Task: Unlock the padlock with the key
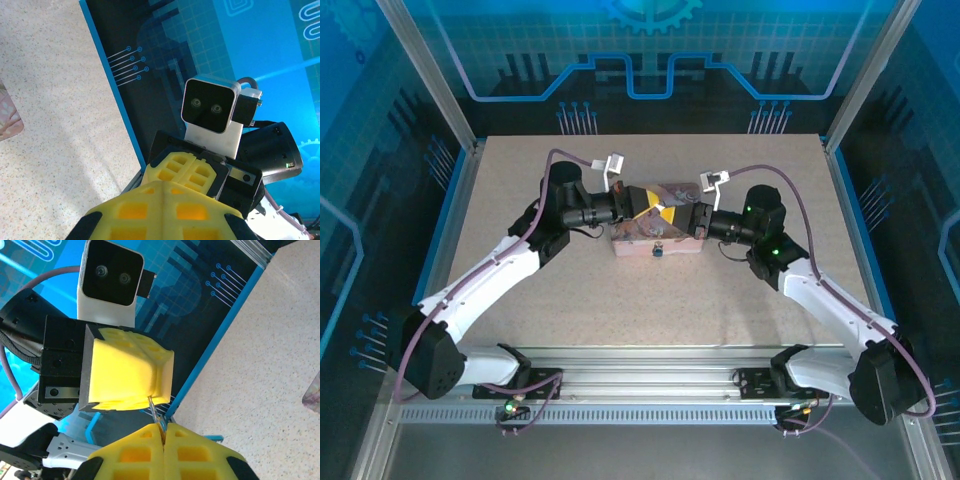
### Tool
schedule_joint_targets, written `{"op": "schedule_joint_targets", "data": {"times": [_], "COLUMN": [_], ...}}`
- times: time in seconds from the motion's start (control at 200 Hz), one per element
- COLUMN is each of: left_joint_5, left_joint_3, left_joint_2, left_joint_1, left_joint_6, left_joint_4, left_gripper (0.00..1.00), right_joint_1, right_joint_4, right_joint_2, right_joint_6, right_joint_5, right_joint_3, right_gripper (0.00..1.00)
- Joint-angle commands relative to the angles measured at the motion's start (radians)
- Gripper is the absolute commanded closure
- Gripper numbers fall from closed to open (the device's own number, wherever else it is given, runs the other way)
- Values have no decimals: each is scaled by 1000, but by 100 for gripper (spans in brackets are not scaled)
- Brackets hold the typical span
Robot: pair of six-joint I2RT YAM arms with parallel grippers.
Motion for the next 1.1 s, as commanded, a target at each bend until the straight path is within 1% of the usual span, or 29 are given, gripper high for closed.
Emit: {"op": "schedule_joint_targets", "data": {"times": [0.0,0.22,0.23,0.25,0.27,0.32,0.38,0.395,0.435,0.485,0.58,0.585,0.6,0.61,0.62,0.76,0.826,0.896,0.956,1.096], "left_joint_5": [-6,-5,-6,-10,-15,-25,-40,-44,-49,-58,-91,-92,-98,-102,-106,-136,-170,-228,-289,-414], "left_joint_3": [-19,-21,-21,-21,-21,-26,-31,-34,-44,-56,-87,-88,-94,-98,-102,-159,-192,-234,-276,-369], "left_joint_2": [-31,-34,-34,-35,-38,-44,-54,-57,-65,-76,-101,-103,-106,-109,-111,-130,-133,-134,-130,-91], "left_joint_1": [-1,1,2,2,3,5,8,9,10,11,10,10,9,9,10,2,-13,-45,-79,-166], "left_joint_6": [0,6,6,7,9,16,26,26,32,44,77,80,85,88,91,141,168,201,229,309], "left_joint_4": [24,12,11,6,-1,-12,-31,-36,-40,-50,-76,-79,-85,-88,-90,-125,-131,-125,-95,39], "left_gripper": [100,100,97,86,79,68,53,49,43,38,20,19,8,4,2,1,1,1,1,1], "right_joint_1": [13,10,9,8,7,1,-10,-13,-22,-37,-69,-70,-75,-80,-83,-115,-124,-129,-130,-133], "right_joint_4": [27,-17,-21,-28,-36,-55,-71,-100,-134,-173,-256,-262,-281,-292,-308,-506,-577,-648,-684,-717], "right_joint_2": [-1,-19,-20,-21,-24,-32,-47,-51,-62,-79,-109,-110,-116,-117,-120,-133,-125,-104,-78,12], "right_joint_6": [-21,-58,-59,-65,-68,-77,-88,-93,-108,-127,-168,-171,-180,-187,-196,-313,-360,-405,-444,-505], "right_joint_5": [-7,1,1,2,3,5,12,14,20,30,49,51,57,63,71,182,240,332,405,556], "right_joint_3": [24,23,23,23,23,22,16,16,14,13,16,16,18,21,23,47,94,122,141,199], "right_gripper": [100,100,100,100,100,100,100,100,100,100,100,100,100,100,100,100,100,100,100,100]}}
